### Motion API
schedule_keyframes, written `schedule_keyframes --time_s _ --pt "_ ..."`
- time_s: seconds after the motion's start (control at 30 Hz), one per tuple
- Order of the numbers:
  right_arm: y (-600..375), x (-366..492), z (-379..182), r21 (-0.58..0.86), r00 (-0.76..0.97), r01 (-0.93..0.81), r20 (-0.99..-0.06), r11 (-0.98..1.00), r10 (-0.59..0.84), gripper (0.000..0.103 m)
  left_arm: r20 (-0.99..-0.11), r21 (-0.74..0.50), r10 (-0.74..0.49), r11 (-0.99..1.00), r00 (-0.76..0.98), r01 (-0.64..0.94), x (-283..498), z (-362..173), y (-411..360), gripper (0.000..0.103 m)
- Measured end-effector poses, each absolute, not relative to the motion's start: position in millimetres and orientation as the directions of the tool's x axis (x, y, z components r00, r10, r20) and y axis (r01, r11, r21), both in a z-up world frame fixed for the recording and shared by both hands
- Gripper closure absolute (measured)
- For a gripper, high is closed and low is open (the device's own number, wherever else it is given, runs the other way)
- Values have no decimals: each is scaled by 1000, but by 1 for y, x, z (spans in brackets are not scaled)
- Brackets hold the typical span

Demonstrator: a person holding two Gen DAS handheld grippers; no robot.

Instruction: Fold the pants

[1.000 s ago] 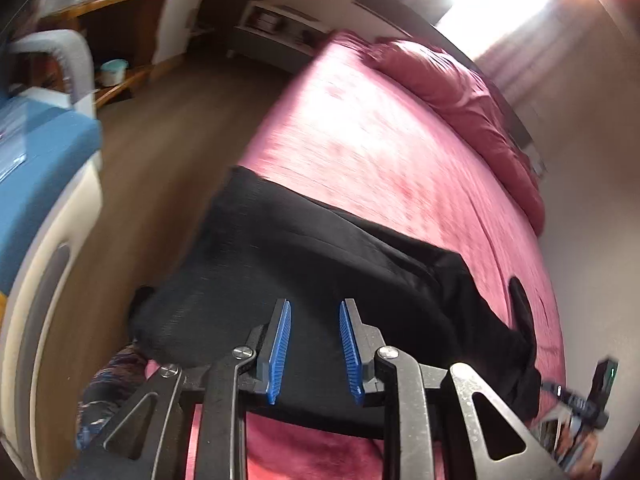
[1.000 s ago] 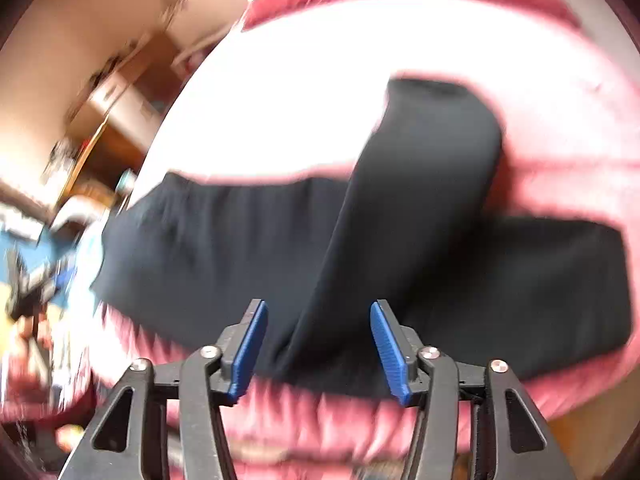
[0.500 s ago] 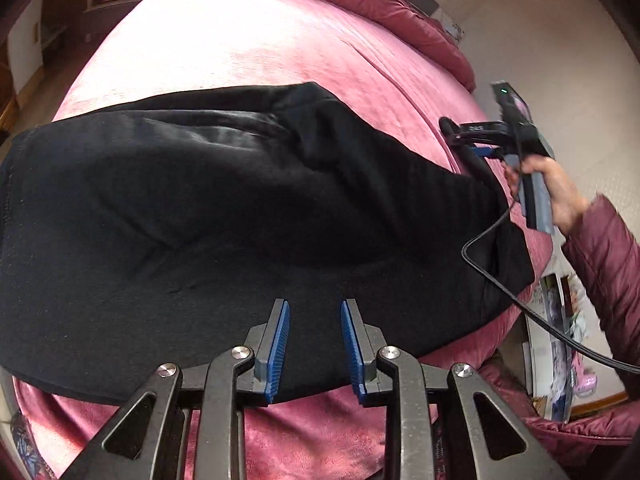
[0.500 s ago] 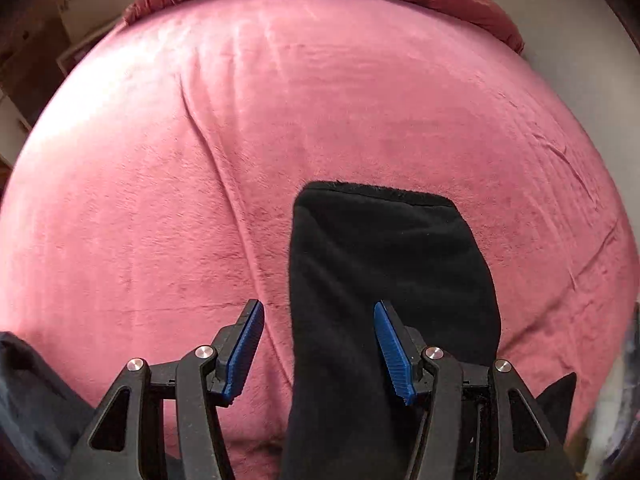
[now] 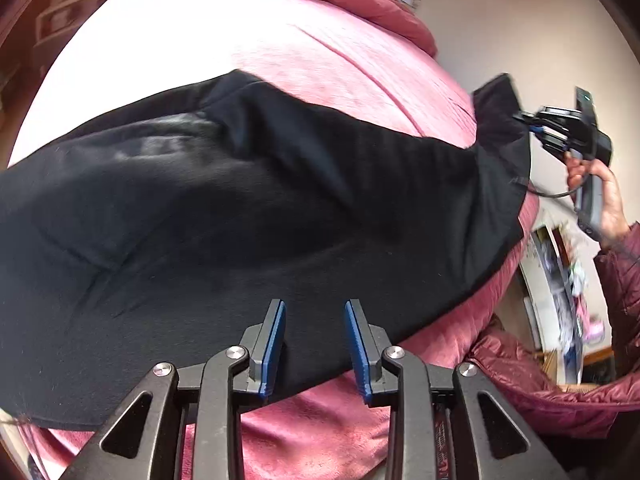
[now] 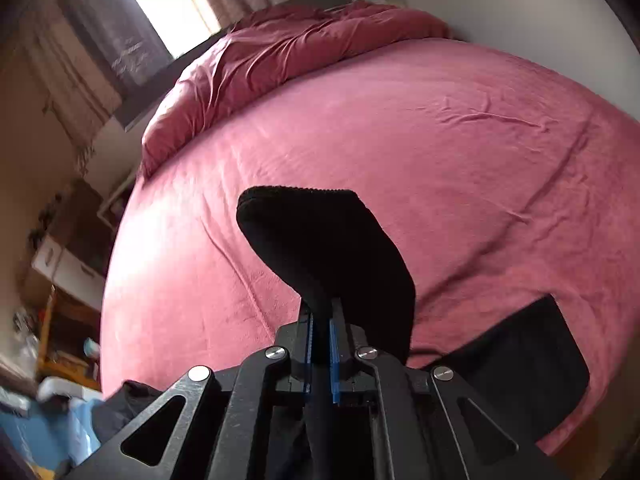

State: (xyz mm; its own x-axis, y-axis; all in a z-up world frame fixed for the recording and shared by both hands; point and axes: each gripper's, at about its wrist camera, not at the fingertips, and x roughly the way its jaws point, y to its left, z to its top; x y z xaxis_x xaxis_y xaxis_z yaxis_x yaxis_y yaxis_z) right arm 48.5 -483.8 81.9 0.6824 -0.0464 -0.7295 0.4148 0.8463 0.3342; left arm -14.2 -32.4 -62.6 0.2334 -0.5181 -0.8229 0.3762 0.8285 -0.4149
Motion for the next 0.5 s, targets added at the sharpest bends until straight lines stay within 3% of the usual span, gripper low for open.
schedule_keyframes --time_s 0.2,0.4,0.5 --pt "-563 -53 66 466 701 560 -707 685 -92 97 -833 -375 -511 803 213 462 -23 -60 -63 70" --pt "-608 -105 -52 504 617 687 -785 524 -53 97 -850 -354 -494 791 181 499 -25 -59 -87 69" --pt "-618 -115 -88 552 631 688 -776 471 -13 96 -859 -342 -483 790 171 509 -26 -58 -91 69"
